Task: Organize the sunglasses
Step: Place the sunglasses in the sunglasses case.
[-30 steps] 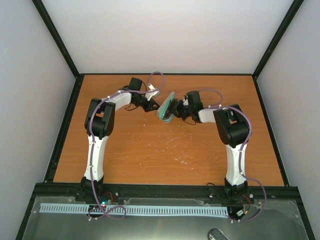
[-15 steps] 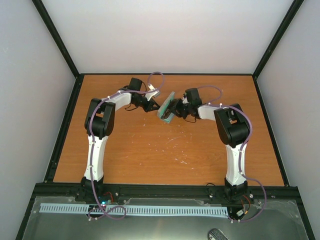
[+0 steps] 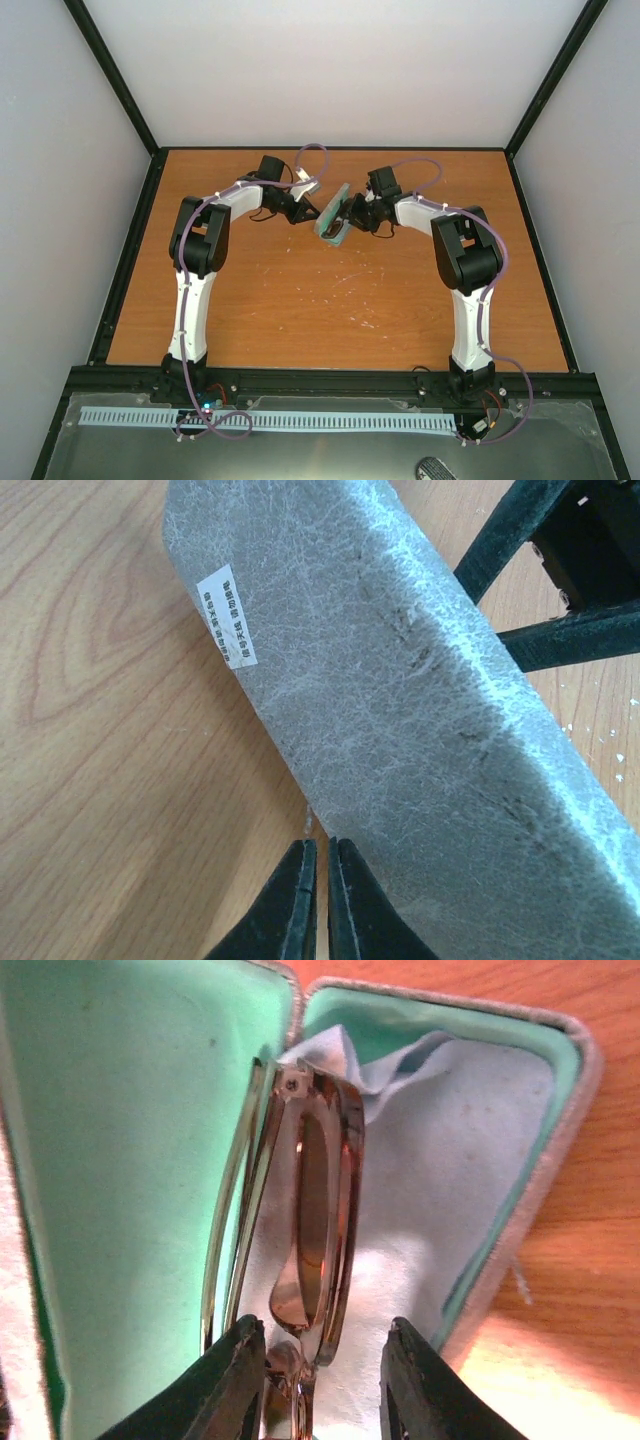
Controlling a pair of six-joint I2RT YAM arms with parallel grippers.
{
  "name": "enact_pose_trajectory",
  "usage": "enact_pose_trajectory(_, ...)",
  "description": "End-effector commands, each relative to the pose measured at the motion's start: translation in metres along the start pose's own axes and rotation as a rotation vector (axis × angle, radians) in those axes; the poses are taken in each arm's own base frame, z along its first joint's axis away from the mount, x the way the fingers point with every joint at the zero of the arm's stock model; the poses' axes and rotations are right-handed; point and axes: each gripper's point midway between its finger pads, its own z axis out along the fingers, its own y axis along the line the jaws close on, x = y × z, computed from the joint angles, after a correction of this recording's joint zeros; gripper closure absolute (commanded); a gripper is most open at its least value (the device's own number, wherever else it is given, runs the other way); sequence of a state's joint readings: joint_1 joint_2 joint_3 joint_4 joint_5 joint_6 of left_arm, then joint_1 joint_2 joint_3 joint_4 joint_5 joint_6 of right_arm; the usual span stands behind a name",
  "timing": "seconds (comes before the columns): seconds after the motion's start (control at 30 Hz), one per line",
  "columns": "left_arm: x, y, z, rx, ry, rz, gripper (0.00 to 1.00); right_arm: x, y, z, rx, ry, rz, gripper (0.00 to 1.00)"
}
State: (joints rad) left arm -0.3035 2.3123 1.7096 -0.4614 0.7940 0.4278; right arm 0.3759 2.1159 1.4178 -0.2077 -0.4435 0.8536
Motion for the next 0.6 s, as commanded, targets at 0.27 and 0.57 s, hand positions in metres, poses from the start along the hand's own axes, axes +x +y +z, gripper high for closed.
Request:
enact_pose_trajectory(0.27,-0.016,-0.008,-0.009,-0.001,-0.038,0.043,0.95,-0.01,0.006,-0.03,0.095,-0.062,-0.063,0.81)
enact_pose_trajectory(0.57,-0.015,-0.009,-0.01,0.001,-0.038,0.039,0.95,-0.018,0.014,-0.05,0.107,-0.126,-0.081,0.91)
